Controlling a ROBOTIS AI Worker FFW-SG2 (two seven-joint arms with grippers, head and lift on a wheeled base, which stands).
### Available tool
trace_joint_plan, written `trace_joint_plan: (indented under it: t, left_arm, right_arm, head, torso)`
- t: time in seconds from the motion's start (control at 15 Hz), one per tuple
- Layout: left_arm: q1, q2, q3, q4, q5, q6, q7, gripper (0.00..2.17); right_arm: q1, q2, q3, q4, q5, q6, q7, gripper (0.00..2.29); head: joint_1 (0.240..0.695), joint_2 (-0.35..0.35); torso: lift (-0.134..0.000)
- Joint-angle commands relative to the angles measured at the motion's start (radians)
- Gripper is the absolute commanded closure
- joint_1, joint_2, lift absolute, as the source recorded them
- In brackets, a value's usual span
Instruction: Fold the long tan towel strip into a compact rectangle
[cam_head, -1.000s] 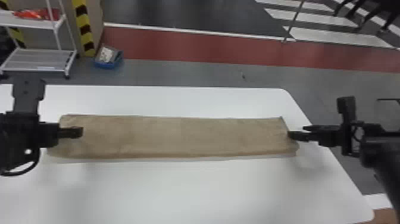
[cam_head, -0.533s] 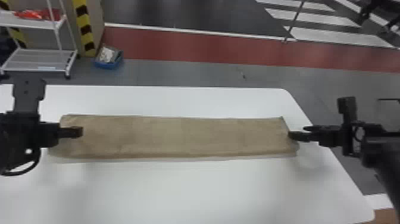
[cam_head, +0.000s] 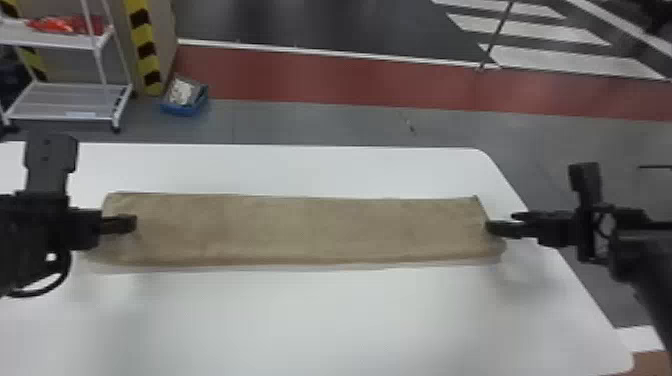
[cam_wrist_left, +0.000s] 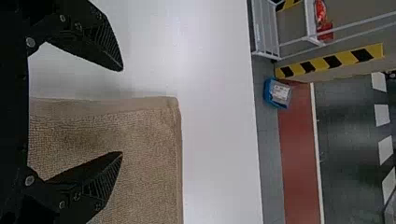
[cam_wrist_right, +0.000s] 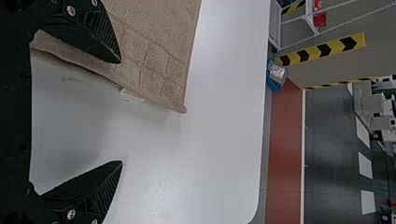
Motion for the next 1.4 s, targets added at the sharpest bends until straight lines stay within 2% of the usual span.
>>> trace_joint_plan:
  t: [0.0, 0.13, 0.27, 0.33, 0.47, 0.53, 0.67, 0.93, 1.07, 1.2, 1.27, 1.33]
  left_arm:
    - [-0.001, 0.0, -0.001, 0.018, -0.004, -0.015, -0.003, 0.33]
    - [-0.003, 0.0, -0.003, 0.033, -0.005, -0.018, -0.011, 0.42]
    - [-0.006, 0.0, -0.003, 0.052, -0.007, -0.027, -0.012, 0.42]
    - [-0.006, 0.0, -0.003, 0.056, -0.008, -0.024, -0.014, 0.55]
    - [-0.006, 0.0, -0.003, 0.058, -0.008, -0.024, -0.018, 0.62]
    - [-0.006, 0.0, -0.004, 0.058, -0.008, -0.024, -0.015, 0.82]
    - [-0.006, -0.003, -0.003, 0.052, -0.007, -0.024, -0.011, 1.36]
    - [0.008, -0.001, 0.014, -0.031, 0.022, -0.006, 0.008, 1.38]
    - [-0.003, 0.0, 0.043, -0.097, 0.084, 0.148, 0.028, 1.38]
    - [-0.037, -0.003, 0.076, -0.158, 0.18, 0.332, 0.088, 1.38]
    - [-0.071, -0.005, 0.102, -0.177, 0.272, 0.434, 0.13, 1.38]
    - [-0.097, -0.006, 0.146, -0.18, 0.386, 0.434, 0.178, 1.38]
  right_arm:
    - [0.001, 0.0, 0.0, 0.0, 0.0, 0.0, 0.0, 0.12]
    - [0.003, 0.0, 0.0, 0.0, -0.003, 0.0, 0.0, 0.12]
    - [0.003, 0.002, 0.0, 0.0, -0.003, -0.003, 0.0, 0.12]
    - [0.003, 0.003, 0.0, 0.0, -0.003, -0.003, 0.0, 0.12]
    - [0.003, 0.003, 0.0, 0.0, -0.003, -0.003, 0.002, 0.12]
    - [0.003, 0.002, 0.0, 0.0, -0.003, -0.003, 0.002, 0.12]
    - [0.003, 0.002, 0.0, -0.002, -0.006, -0.003, 0.002, 0.12]
    - [0.008, 0.003, 0.0, -0.002, -0.012, -0.003, 0.002, 0.12]
    - [0.011, 0.005, 0.0, -0.002, -0.014, 0.0, 0.003, 0.12]
    - [0.015, 0.011, 0.0, -0.012, -0.015, 0.018, 0.012, 0.12]
    - [0.034, 0.014, 0.0, -0.041, -0.035, 0.034, 0.021, 0.12]
    - [0.069, 0.029, -0.008, -0.106, -0.063, 0.061, 0.028, 0.12]
  head:
    - [0.695, -0.198]
    - [0.695, -0.197]
    - [0.695, -0.196]
    - [0.695, -0.195]
    - [0.695, -0.193]
    - [0.695, -0.192]
    - [0.695, -0.193]
    - [0.695, -0.192]
    - [0.695, -0.193]
    - [0.695, -0.198]
    - [0.695, -0.199]
    - [0.695, -0.201]
  torso:
    - [-0.128]
    - [-0.128]
    - [-0.128]
    - [-0.128]
    - [-0.128]
    - [-0.128]
    - [-0.128]
    - [-0.128]
    - [-0.128]
    - [-0.128]
    - [-0.128]
    - [-0.128]
